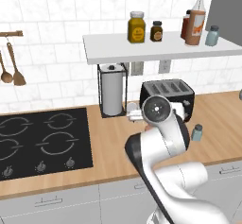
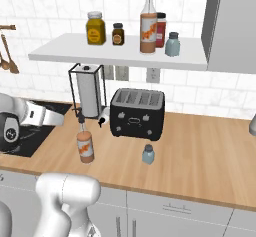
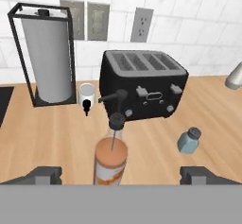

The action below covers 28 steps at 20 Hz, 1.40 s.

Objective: Put the shaker and condiment bottle from the counter next to their counterparts in the cabinet.

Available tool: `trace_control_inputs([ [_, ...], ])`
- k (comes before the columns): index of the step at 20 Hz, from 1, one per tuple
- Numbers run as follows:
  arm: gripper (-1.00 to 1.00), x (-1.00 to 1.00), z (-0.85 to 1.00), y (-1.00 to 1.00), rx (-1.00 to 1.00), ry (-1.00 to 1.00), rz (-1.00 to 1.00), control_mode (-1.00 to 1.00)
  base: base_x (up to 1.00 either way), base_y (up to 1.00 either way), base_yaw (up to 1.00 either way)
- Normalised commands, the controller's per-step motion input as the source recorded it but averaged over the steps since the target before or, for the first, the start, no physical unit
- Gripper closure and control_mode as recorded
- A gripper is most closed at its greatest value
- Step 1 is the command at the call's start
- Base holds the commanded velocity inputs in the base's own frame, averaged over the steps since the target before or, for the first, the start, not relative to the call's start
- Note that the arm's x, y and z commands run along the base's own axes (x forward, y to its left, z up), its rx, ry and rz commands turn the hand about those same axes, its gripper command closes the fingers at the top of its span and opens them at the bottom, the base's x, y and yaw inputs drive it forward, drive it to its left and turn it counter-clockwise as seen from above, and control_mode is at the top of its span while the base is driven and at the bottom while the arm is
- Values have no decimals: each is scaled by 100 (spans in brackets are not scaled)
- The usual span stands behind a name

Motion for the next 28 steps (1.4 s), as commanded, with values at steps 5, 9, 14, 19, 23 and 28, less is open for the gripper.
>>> trace_control_inputs([
  [5, -100, -8, -37, 9, -7, -13, 0, -100, 0, 0, 0],
  [9, -100, 2, -84, 3, -15, -31, 0, -100, 0, 0, 0],
  [14, -100, 1, -70, 4, -9, -33, 0, -100, 0, 0, 0],
  [19, -100, 22, -28, -54, 16, 0, -4, -100, 0, 0, 0],
  [23, -100, 34, -39, -18, 8, -2, -9, -100, 0, 0, 0],
  [28, -100, 25, -44, 0, -2, -15, -2, -100, 0, 0, 0],
])
